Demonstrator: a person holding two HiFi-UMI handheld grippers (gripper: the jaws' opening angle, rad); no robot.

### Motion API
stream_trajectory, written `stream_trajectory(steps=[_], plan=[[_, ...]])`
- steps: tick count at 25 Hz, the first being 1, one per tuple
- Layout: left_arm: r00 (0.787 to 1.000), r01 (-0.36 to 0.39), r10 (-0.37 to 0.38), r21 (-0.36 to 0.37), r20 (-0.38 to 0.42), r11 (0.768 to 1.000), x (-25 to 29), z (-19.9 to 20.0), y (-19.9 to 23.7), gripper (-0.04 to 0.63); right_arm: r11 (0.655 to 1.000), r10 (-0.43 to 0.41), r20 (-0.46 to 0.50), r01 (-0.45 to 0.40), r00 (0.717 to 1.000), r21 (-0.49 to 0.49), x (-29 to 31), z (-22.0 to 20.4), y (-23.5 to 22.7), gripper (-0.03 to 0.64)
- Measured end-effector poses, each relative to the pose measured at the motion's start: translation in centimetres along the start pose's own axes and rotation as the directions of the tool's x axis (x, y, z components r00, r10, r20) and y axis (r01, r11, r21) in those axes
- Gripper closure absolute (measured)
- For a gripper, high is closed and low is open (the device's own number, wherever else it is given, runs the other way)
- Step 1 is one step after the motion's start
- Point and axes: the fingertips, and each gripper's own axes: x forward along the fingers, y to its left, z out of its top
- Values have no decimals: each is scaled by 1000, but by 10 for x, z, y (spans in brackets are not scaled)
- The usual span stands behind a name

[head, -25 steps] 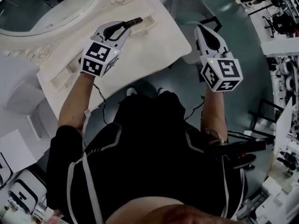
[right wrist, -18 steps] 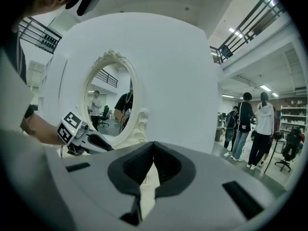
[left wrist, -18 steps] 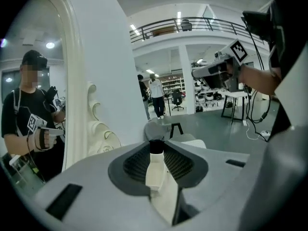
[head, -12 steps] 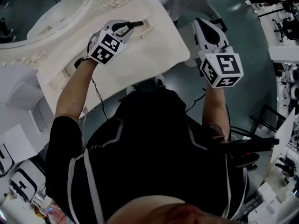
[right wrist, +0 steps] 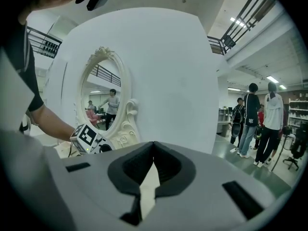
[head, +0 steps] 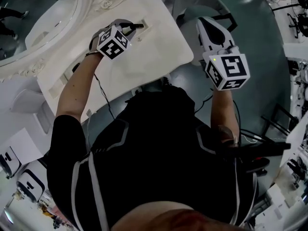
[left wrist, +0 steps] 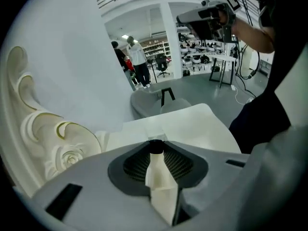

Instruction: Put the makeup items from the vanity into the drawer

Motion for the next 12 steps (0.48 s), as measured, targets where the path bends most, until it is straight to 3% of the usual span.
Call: stream_trajectory(steps=[5,12], plan=[[996,53,-49,43,-80,998,28,-9,-3,505,1000,-21,-8,21,1000,15,5,-13,-15,612],[978,115,-82,162,-193,980,56,-16,-8,505,999,-18,-32,19,999,50,6,-32,-23,612]])
